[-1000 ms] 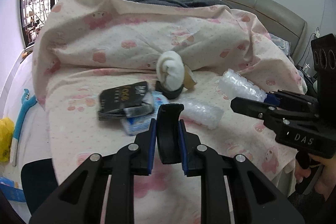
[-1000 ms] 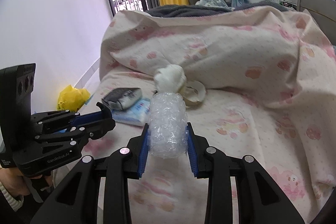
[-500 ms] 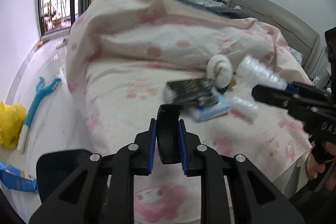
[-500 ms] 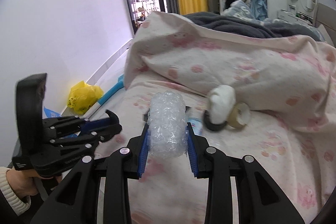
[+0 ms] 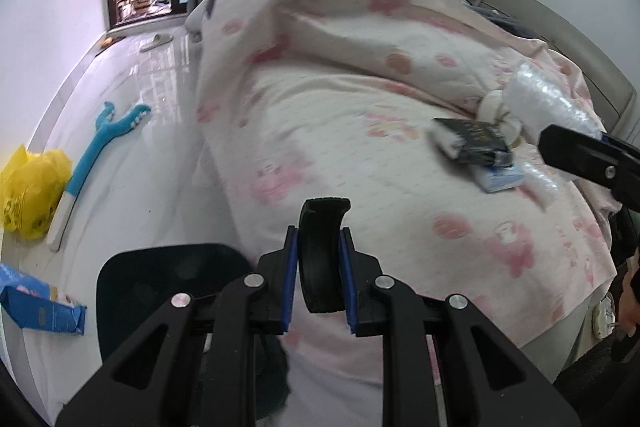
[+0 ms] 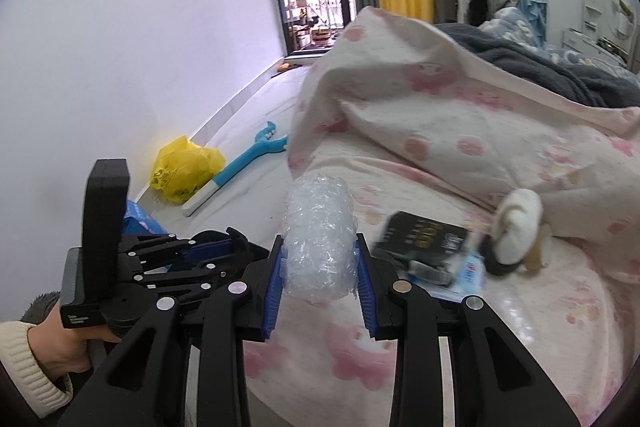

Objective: Collect trash
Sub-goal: 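Carry the bubble wrap with the right tool while the left tool carries the clip to the bin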

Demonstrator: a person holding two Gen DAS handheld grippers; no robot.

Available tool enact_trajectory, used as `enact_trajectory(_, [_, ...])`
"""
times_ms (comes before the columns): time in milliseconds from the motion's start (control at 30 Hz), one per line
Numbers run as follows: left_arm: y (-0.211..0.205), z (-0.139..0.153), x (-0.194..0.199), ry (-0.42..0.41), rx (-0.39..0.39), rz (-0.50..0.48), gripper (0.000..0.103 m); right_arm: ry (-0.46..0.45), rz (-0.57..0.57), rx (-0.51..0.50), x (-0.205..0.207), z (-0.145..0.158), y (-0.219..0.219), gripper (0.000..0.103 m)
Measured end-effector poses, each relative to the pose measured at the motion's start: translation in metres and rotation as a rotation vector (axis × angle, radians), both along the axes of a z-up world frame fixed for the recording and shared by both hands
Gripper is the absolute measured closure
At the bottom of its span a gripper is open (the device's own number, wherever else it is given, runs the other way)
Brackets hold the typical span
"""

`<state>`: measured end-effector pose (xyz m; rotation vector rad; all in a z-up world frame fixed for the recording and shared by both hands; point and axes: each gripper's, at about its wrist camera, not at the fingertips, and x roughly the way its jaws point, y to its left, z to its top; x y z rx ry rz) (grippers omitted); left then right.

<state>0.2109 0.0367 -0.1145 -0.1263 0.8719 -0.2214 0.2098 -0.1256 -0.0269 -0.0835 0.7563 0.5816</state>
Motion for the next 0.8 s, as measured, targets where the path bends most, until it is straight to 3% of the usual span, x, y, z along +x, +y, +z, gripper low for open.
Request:
enact_trajectory(467, [0.064,-0.045,-0.007,0.120,0.034,0.069,0.081,0.086,0.052,0.001,0.007,-0.018,0.068,0.070])
enact_trajectory(800, [0.106,-0.088,-0.012,0.266,0.053,0.102,0.081,0.127,0.101,-0.007,0.012,-0.029,0.121,0.070])
